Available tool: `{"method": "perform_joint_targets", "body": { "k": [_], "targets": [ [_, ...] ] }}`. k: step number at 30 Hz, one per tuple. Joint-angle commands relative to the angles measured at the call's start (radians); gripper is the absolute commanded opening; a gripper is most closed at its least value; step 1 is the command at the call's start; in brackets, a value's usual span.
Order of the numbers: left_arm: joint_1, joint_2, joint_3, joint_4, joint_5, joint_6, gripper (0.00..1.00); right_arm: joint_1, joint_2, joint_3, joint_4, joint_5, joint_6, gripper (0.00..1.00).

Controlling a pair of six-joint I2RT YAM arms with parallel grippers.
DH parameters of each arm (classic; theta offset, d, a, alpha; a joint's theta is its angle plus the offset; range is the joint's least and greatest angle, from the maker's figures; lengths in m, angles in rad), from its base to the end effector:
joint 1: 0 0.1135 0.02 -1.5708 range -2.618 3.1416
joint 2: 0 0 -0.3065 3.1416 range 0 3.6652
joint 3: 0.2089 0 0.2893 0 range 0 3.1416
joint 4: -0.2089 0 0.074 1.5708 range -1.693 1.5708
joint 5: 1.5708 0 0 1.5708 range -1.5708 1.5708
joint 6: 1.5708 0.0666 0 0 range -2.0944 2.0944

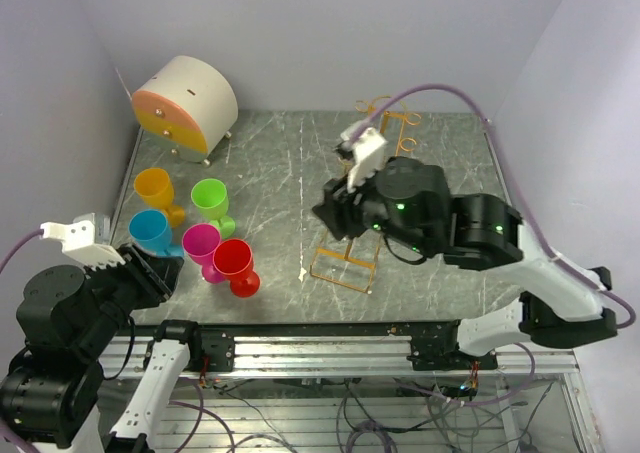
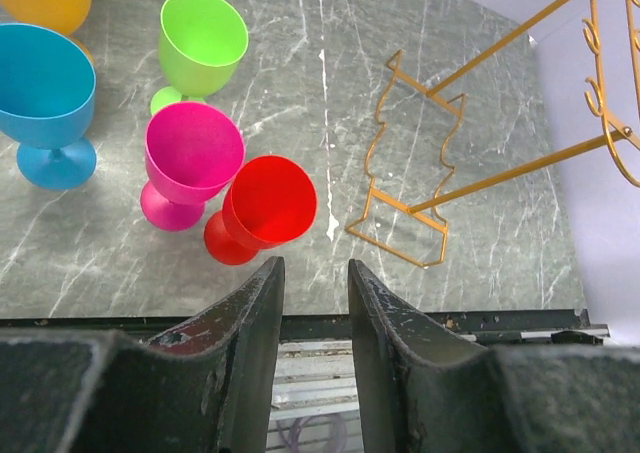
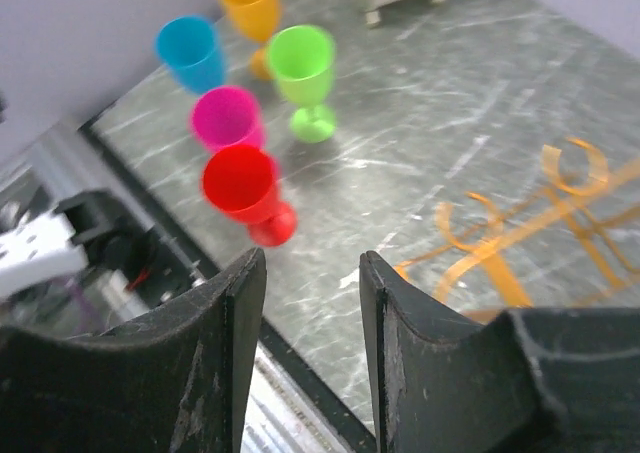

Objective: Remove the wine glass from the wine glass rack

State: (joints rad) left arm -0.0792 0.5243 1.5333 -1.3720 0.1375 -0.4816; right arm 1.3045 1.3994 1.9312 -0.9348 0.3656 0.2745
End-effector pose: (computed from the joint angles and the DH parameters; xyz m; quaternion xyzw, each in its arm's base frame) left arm -0.0152 -0.0080 0.4887 -0.1259 0.8124 -0.2111 0.5287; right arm 0.1036 0.2894 0.5573 -0.3169 0.7634 0.2781 0.4894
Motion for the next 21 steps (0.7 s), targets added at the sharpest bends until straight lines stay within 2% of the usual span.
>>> {"method": "perform_joint_targets", "body": {
  "k": [1,3,7,10,15,21],
  "targets": [
    [0.012,-0.019,-0.041,0.072,-0.046,-0.011,0.43,-0.033,-0.078,-0.072,0.012,0.372,0.102,0.44],
    [0.012,-0.027,-0.058,0.085,-0.046,-0.016,0.43,-0.131,-0.105,-0.094,0.006,0.395,0.112,0.44],
    [0.012,-0.03,-0.066,0.097,-0.047,-0.022,0.43,-0.436,-0.175,-0.139,0.101,0.246,0.041,0.45],
    [0.012,-0.027,-0.056,0.093,-0.057,-0.019,0.43,-0.548,-0.168,-0.09,0.121,0.269,0.004,0.45],
    [0.011,-0.022,-0.044,0.083,-0.085,-0.002,0.42,-0.738,-0.104,0.006,0.026,0.265,0.017,0.46],
    [0.012,-0.035,-0.064,0.08,-0.125,0.021,0.43,-0.962,-0.277,-0.272,0.066,0.18,0.036,0.47]
  ]
}}
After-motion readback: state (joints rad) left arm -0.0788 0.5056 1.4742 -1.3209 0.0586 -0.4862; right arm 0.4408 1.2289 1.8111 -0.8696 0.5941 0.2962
